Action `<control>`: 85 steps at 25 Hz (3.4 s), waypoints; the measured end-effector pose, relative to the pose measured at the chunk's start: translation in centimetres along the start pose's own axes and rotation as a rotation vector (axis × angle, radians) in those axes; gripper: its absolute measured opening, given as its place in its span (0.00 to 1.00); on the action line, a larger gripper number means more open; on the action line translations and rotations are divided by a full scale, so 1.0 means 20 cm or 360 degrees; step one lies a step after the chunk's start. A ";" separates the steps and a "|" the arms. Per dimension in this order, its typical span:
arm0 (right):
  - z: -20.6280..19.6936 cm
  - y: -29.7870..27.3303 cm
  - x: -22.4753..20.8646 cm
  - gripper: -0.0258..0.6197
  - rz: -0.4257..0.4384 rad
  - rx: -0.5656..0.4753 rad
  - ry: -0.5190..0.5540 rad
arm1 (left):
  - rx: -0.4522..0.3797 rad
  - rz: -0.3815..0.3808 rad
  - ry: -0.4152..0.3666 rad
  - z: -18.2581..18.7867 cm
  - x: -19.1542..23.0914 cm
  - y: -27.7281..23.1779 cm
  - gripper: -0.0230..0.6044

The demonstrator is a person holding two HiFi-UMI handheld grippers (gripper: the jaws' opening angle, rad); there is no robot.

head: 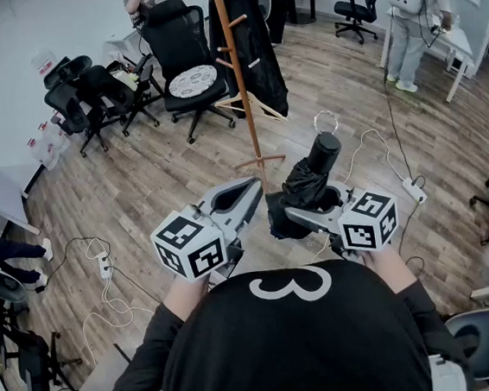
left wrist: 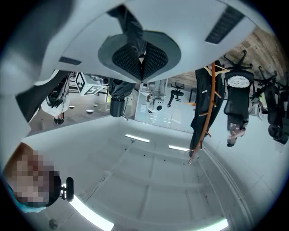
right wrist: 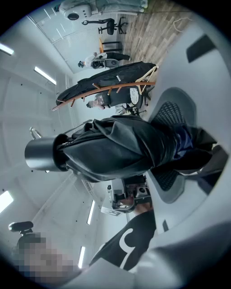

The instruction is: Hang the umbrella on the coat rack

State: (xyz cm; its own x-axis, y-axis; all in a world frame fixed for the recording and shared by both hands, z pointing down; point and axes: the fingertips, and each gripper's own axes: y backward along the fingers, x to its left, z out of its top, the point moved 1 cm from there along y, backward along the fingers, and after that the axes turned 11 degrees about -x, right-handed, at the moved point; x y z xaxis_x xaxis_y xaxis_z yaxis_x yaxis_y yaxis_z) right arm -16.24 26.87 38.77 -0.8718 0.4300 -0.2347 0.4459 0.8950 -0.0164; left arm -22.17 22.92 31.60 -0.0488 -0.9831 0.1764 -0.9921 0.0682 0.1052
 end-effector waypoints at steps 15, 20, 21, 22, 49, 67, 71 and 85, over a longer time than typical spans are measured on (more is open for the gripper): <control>-0.06 0.01 -0.06 0.46 0.0002 0.0048 -0.0005 | 0.0054 0.0043 0.0036 -0.08 0.05 -0.04 0.06; -0.06 -0.05 -0.15 0.46 -0.0021 0.0022 -0.0047 | 0.0062 0.0028 0.0068 -0.11 0.13 -0.09 0.06; -0.06 -0.06 -0.17 0.46 -0.0026 0.0021 -0.0057 | 0.0064 0.0021 0.0071 -0.11 0.15 -0.10 0.06; -0.06 -0.07 -0.19 0.46 -0.0030 0.0020 -0.0067 | 0.0067 0.0016 0.0071 -0.12 0.16 -0.12 0.06; 0.08 -0.63 -1.25 0.46 -0.0161 0.0129 -0.0179 | 0.0127 -0.0065 0.0221 -0.12 1.16 -0.92 0.06; 0.21 -1.11 -1.94 0.46 -0.0075 0.0212 -0.0149 | 0.0057 0.0013 0.0212 -0.07 1.89 -1.39 0.06; 0.22 -1.14 -2.00 0.46 -0.0042 0.0205 -0.0144 | 0.0057 0.0048 0.0194 -0.08 1.92 -1.41 0.06; 0.36 -1.35 -2.27 0.46 0.0201 0.0271 -0.0137 | -0.0004 0.0309 0.0194 0.02 2.17 -1.54 0.06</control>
State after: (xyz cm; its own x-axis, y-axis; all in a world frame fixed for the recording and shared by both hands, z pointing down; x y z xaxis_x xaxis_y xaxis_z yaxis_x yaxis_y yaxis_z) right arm 12.74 -17.77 42.83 -0.7897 0.5189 -0.3272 0.5844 0.7986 -0.1440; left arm 6.22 -21.86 35.65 -0.2243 -0.9237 0.3106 -0.9652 0.2547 0.0603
